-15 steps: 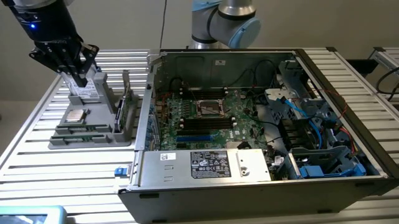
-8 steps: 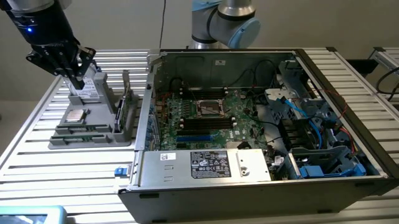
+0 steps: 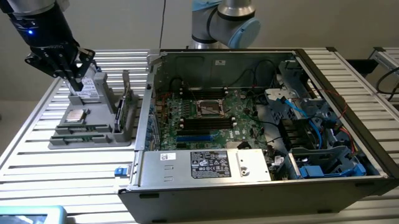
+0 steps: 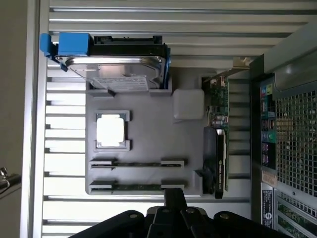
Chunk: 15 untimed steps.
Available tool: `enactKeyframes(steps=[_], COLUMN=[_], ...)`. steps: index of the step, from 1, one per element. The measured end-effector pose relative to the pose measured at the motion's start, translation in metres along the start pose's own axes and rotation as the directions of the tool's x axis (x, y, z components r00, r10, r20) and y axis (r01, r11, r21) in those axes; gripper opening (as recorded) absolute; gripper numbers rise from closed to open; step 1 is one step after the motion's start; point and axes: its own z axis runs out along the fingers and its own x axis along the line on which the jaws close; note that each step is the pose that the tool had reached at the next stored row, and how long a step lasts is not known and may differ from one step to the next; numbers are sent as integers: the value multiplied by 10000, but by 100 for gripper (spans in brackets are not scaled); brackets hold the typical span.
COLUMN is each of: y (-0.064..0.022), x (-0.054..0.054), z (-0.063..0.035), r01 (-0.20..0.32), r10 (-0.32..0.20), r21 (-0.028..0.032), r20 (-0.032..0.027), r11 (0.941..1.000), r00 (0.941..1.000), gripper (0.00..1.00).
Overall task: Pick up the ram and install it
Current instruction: 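Reach for the ram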
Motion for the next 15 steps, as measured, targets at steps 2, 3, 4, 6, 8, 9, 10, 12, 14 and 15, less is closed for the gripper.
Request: enactKeyframes(steps=[2, 3, 4, 6, 8, 9, 10, 12, 14, 15], y=[0, -1, -1, -2, -3, -4, -4, -5, -6, -6], x=[7, 10, 12, 16, 23, 26, 28, 31, 34, 36], z=[14, 22, 31, 55, 83, 99, 114, 134, 141, 143], r01=[121, 181, 243, 366, 482, 540, 597, 708, 809, 861], r10=[-121, -181, -243, -366, -482, -539, -597, -707, -809, -861], r21=[9, 11, 13, 18, 24, 26, 28, 37, 42, 43], r20=[-16, -21, -27, -34, -38, -41, -42, -47, -54, -56], r11=[9999, 9998, 9997, 9993, 9988, 9985, 9982, 9975, 9967, 9963], r00=[9999, 9998, 9997, 9993, 9988, 9985, 9982, 9975, 9967, 9963], gripper=[11, 11, 11, 11, 11, 11, 11, 11, 11, 11])
